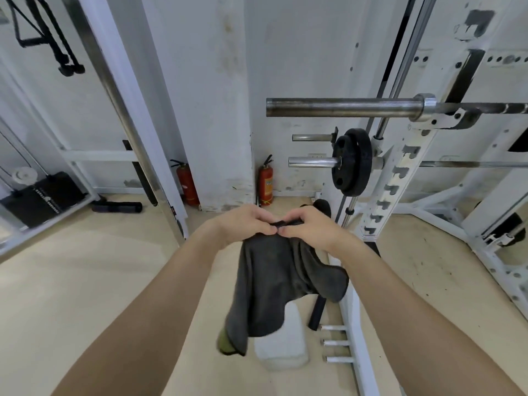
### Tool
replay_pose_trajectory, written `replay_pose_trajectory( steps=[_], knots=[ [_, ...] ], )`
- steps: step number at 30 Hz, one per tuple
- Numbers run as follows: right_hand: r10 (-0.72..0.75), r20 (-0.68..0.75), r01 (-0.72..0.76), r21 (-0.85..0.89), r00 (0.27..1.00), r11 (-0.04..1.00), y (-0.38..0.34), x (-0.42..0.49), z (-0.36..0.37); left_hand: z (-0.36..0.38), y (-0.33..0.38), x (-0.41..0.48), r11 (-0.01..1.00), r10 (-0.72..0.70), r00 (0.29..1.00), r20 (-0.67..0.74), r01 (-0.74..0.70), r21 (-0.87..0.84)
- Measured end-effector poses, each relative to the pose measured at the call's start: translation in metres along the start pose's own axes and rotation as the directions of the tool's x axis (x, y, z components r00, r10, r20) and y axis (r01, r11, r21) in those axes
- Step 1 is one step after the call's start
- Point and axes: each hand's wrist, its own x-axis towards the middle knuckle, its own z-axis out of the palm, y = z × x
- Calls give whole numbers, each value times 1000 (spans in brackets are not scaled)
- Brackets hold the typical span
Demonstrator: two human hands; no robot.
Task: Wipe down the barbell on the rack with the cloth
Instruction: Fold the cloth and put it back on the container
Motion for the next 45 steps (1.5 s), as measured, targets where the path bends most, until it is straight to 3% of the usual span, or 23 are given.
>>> replay_pose_trajectory(
  steps=[2,4,7,11,19,21,26,29,31,34,38,42,45],
  knots=[
    [-46,-102,40,-64,994,997,-10,5,9,-1,-8,-7,994,105,993,-46,-106,-13],
    [-64,-212,62,-16,975,998,-17,5,10,0,-20,-8,981,167,967,-190,-183,-68],
    [-76,-213,98,98,974,990,-31,3,5,8,-37,-11,968,185,944,-275,-223,-116],
    [-66,-297,163,313,952,936,-46,4,-4,17,-69,-10,979,128,979,-161,-151,-137],
    [168,-501,233,641,849,731,-44,11,-31,-4,-130,5,995,24,938,-346,11,98],
    [188,-517,245,656,835,714,-37,13,-38,-9,-135,3,997,26,916,-400,6,78],
    [275,-544,205,663,793,720,-10,22,-44,-15,-119,1,955,-123,864,-488,-32,-296],
    [367,-595,19,541,715,841,21,27,-42,-19,-111,2,761,-362,849,-386,30,-648],
    [385,-612,-119,429,690,896,42,26,-33,-15,-98,0,665,-401,874,-273,73,-743],
    [303,-568,-151,300,765,942,51,15,-12,-1,-79,1,703,-356,904,-237,92,-705],
    [161,-424,-62,239,891,969,39,4,18,17,-55,5,729,-290,932,-215,70,-681],
    [68,-365,44,290,929,956,24,-3,37,24,-42,-2,678,-211,964,-163,24,-735],
    [10,-376,98,269,927,958,15,-8,42,25,-41,-10,737,-120,963,-240,-76,-672]
  ],
)
